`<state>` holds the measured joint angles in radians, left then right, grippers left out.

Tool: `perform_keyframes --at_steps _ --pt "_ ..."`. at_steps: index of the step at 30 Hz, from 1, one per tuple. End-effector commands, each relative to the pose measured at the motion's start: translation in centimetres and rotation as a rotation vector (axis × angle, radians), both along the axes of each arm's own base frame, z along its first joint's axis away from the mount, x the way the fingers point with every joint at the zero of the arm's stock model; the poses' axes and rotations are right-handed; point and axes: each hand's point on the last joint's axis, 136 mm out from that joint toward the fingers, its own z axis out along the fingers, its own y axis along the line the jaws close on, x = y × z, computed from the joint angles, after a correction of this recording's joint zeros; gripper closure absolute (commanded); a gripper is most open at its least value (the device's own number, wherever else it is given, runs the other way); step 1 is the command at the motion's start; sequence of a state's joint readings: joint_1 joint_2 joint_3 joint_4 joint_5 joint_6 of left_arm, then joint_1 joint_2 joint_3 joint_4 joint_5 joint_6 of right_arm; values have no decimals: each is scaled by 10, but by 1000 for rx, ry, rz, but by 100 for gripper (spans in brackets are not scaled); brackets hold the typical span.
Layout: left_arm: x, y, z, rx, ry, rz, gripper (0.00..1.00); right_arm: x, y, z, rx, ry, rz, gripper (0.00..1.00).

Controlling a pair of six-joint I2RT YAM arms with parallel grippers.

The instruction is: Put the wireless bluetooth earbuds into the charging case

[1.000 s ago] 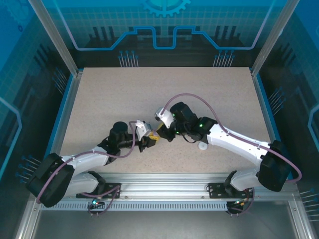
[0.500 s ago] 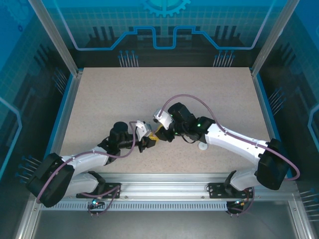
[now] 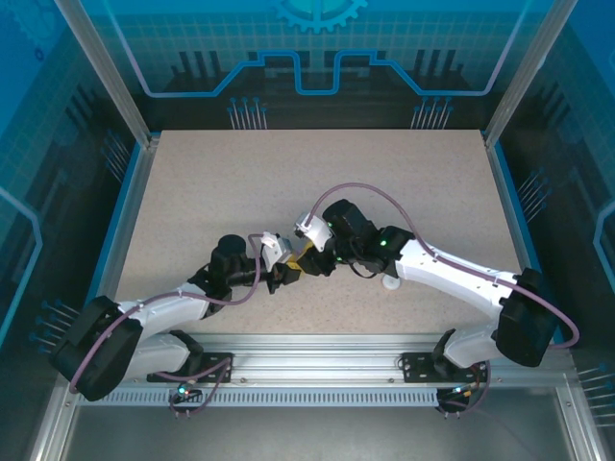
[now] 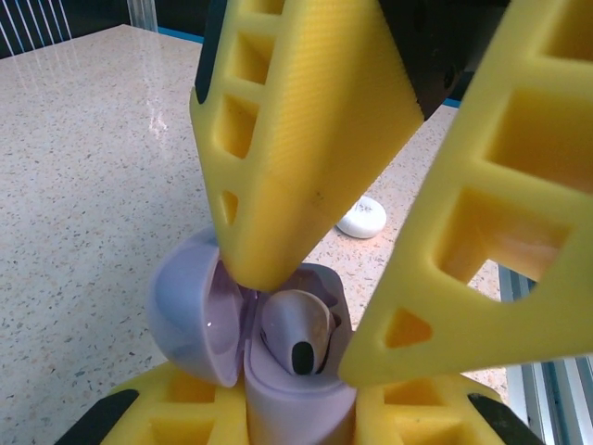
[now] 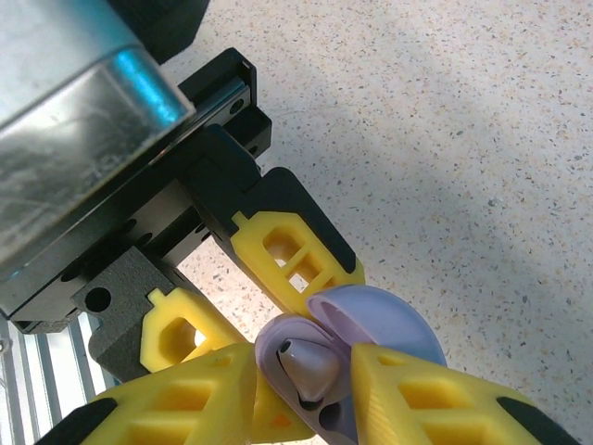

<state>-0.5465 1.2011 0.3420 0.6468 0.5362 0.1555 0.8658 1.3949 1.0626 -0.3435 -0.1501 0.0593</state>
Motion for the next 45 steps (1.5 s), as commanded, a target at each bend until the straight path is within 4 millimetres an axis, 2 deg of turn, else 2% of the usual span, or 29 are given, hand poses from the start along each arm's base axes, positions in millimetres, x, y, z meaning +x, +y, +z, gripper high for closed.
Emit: perform_keyframes --at_steps 1,6,16,20,23,28,37,41,45 --pt "-3 -4 18 -49 -54 -18 87 -3 6 28 75 -14 -6 66" --pt "-2 -3 18 -48 -53 -12 87 -1 2 41 113 -25 -39 65" --pt "0 -2 17 -46 -53 -2 87 0 -8 51 158 -11 -107 66" --pt "2 0 16 -40 -50 19 87 7 -24 54 174 16 -200 66" --pt "5 2 16 -33 -52 42 87 12 -43 51 196 71 -310 66" --pt "10 5 12 -13 -37 75 88 16 -82 27 131 182 -519 67" --pt "13 8 9 -12 -12 109 88 17 -124 -15 -23 372 -781 68" --pt "15 11 7 -3 -10 132 88 20 -133 -34 -67 463 -851 68" --pt "17 13 4 3 2 150 88 22 -134 -56 -123 557 -877 68"
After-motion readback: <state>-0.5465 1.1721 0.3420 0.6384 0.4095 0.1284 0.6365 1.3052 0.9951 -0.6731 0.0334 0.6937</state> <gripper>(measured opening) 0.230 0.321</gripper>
